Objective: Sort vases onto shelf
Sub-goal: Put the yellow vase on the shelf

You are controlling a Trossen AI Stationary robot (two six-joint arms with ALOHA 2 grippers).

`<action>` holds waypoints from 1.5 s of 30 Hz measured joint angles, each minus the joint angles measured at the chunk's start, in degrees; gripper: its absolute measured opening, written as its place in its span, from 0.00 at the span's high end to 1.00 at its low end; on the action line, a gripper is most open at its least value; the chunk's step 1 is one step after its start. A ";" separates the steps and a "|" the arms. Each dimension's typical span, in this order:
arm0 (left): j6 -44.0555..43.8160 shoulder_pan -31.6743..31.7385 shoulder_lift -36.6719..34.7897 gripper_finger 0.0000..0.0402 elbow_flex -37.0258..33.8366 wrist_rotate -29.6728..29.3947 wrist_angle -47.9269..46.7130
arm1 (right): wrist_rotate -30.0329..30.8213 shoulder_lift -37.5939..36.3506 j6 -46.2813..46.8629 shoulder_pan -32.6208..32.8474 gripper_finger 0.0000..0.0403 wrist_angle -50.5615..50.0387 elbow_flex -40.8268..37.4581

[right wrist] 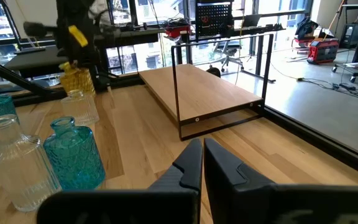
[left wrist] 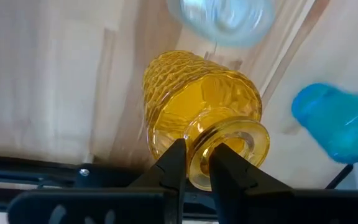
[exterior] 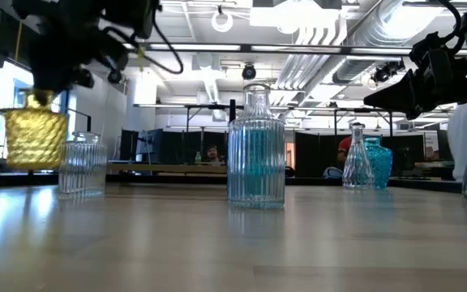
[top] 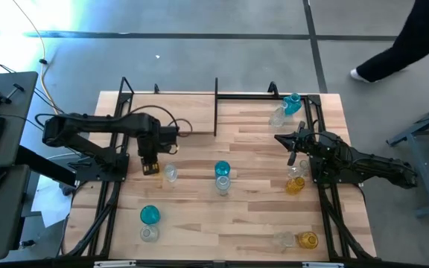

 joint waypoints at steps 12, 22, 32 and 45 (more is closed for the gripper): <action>-0.70 9.42 0.00 0.90 11.16 -1.61 -3.76 | 0.00 0.02 -0.01 -0.02 1.00 0.00 0.02; 1.43 21.07 3.00 0.90 16.83 0.69 -1.03 | 0.00 0.02 0.00 -0.02 1.00 0.02 0.00; 12.02 28.13 25.83 0.90 41.73 0.23 -0.43 | 0.00 0.02 -0.02 0.00 1.00 0.00 0.00; 11.46 36.50 50.03 0.91 69.99 1.56 -2.25 | 0.01 0.00 -0.01 -0.01 1.00 0.02 0.01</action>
